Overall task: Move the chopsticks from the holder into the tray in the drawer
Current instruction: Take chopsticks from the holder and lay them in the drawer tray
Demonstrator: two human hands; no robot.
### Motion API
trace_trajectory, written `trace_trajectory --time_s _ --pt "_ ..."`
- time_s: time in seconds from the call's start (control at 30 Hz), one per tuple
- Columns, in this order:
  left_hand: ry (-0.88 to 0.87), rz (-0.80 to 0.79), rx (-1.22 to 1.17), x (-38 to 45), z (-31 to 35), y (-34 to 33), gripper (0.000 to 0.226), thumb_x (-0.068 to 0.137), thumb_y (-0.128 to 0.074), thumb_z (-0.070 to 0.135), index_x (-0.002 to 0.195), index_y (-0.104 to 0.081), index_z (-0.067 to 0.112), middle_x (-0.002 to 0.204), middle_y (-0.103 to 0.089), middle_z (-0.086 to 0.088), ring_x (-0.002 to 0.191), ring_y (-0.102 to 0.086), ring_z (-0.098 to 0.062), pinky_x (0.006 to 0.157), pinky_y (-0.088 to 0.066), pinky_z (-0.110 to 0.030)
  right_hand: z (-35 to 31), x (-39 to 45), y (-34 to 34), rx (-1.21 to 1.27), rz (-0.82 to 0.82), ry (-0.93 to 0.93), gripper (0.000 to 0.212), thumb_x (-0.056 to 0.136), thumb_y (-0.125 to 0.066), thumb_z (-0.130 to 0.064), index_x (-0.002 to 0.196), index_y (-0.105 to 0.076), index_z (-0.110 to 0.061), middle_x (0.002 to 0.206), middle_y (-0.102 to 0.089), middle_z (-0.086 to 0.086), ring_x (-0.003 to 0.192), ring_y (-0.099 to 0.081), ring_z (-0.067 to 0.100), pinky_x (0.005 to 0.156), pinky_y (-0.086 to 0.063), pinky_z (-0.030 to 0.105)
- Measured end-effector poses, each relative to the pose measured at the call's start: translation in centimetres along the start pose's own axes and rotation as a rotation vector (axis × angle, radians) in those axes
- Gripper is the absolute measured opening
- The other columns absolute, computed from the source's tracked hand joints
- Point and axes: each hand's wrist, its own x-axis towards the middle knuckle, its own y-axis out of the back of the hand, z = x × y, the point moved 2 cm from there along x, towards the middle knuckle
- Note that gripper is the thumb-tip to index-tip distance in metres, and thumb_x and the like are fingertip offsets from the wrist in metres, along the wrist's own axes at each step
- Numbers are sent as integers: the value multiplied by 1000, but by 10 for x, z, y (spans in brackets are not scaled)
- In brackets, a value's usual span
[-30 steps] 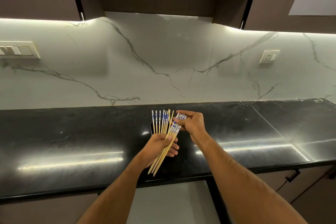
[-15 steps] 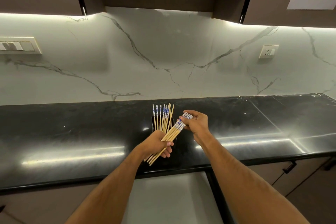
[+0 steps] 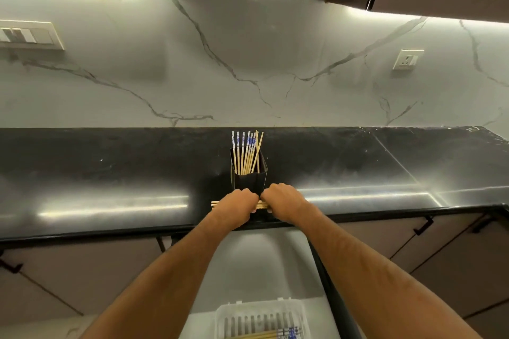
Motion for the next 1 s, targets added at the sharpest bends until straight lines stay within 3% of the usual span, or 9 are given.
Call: trace_trajectory --time_s 0.17,0.33,0.47,0.6,0.77,1.0 --pt "15 -25 92 -15 5 -26 33 93 -65 11 125 -57 14 110 -64 -10 94 -61 -25 84 -50 -37 -12 -9 -23 17 -59 -32 18 94 -66 -15 112 -67 -12 102 -69 10 89 -65 22 83 -51 34" --pt "19 -15 104 -31 15 -51 42 91 -68 9 131 -54 12 122 -63 -12 110 -62 -30 94 -52 -41 -20 -19 -55 69 -110 -56 19 95 -63 -9 113 -68 -10 104 -69 11 97 -67 26 90 -54 39" --pt "12 -9 125 -52 26 -87 22 98 -61 14 119 -64 9 114 -68 -11 103 -67 -27 92 -54 -37 -24 -40 -103 118 -100 -77 16 94 -62 -9 108 -71 -9 100 -71 11 92 -68 27 87 -56 36" --pt "10 -116 61 -68 40 -134 25 97 -61 17 121 -63 10 115 -66 -10 105 -65 -27 96 -52 -38 -30 -66 -156 164 -136 -62 14 94 -61 -9 104 -70 -10 96 -69 9 87 -68 23 82 -57 33" --pt "-109 -109 90 -92 50 -184 21 90 -56 -7 103 -67 4 95 -70 -13 84 -68 -30 73 -54 -36 -39 -90 -204 165 -216 -1 15 92 -59 2 97 -71 -6 88 -70 10 78 -68 24 75 -59 34" --pt "-54 -97 50 -108 48 -239 25 91 -60 -2 114 -66 7 100 -73 -11 85 -71 -27 71 -53 -32 -54 -110 -250 171 -248 49 13 90 -65 -1 102 -71 -3 91 -71 12 78 -69 27 67 -46 30"
